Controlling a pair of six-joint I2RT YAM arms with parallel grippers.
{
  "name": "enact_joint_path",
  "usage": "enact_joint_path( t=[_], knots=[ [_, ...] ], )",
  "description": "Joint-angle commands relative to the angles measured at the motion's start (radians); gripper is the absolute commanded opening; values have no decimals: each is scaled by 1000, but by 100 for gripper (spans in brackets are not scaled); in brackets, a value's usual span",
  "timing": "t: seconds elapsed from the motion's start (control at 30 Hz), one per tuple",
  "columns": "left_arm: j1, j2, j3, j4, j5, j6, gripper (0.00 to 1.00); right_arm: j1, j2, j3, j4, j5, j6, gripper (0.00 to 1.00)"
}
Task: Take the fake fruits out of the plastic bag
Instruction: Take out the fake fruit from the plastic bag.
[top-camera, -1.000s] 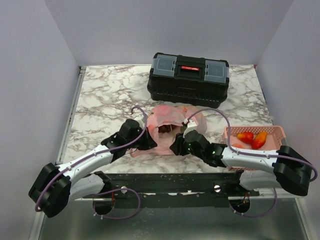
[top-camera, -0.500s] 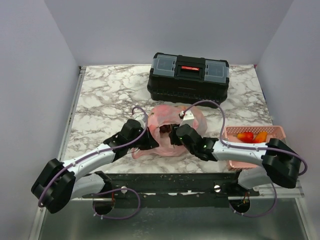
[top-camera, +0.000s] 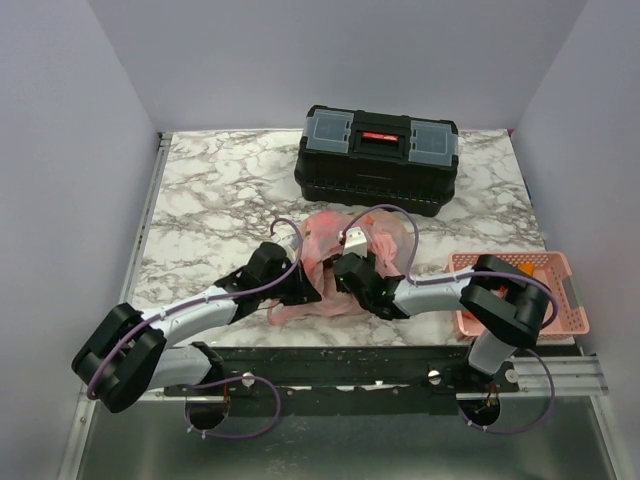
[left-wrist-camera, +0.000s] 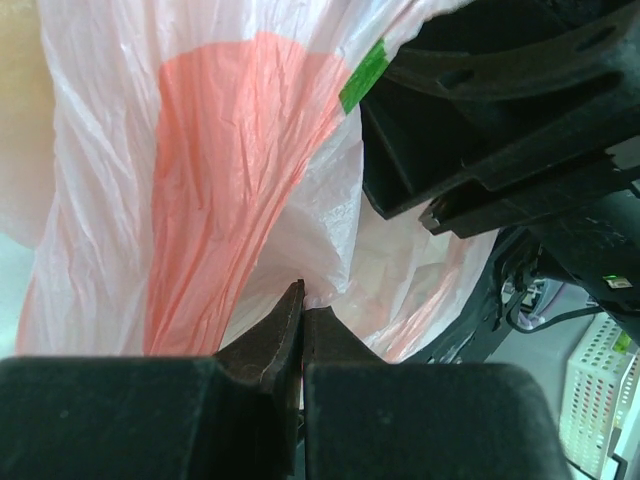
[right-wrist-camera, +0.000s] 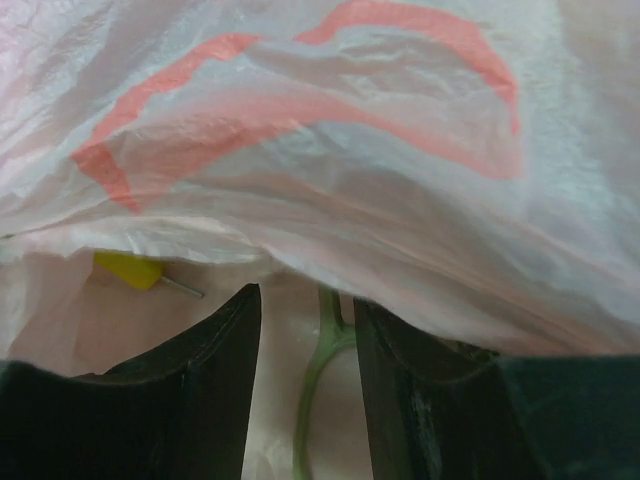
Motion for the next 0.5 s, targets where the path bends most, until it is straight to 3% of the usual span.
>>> enact_joint_path(
  t=[0.0,0.27,0.37,0.47],
  knots=[
    [-9,7,-23,39,43,14,0,-5,56,30,109,32,-73,43],
    [-10,-40,-37,13,1,19,0,-5,100,25,134,81,-115,19],
    [-9,-50,-49,34,10,-7,0,-5,90,13,139,77,-121,2],
    [-9,-53,-56,39,4,-6,0,-5,48,-4,124,49,-92,1]
  ],
)
